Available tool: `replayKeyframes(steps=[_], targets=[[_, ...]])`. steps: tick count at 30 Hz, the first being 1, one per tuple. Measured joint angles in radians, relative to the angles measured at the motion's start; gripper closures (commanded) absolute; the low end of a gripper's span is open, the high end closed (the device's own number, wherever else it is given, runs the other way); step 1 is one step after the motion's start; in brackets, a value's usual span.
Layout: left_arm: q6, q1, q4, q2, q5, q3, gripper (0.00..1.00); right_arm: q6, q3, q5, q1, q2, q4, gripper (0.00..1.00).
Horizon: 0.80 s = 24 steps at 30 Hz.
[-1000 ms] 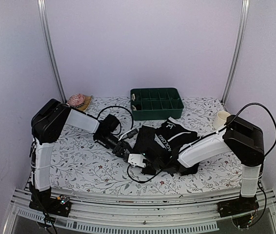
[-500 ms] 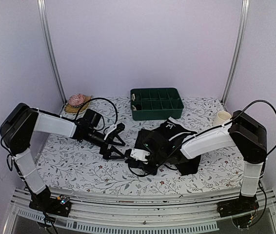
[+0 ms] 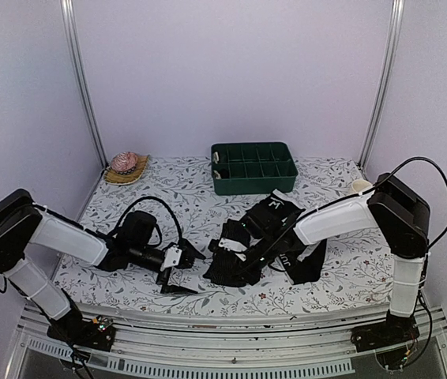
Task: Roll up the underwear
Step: Roll the underwear at the center of the board.
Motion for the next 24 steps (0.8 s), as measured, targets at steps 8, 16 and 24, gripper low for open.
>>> replayKeyframes(steps=[8, 16, 24], targets=[[0.138, -0.156, 0.148, -0.026, -0.199, -0.059, 0.01, 0.063, 0.027, -0.12, -0.04, 0.032, -0.029, 0.97], [0.19, -0.262, 0.188, 0.075, -0.372, -0.024, 0.09, 0.084, 0.027, -0.155, -0.045, 0.034, -0.056, 0.97], [0.186, -0.293, 0.189, 0.137, -0.472, 0.04, 0.27, 0.085, 0.029, -0.163, -0.045, 0.034, -0.068, 0.97]])
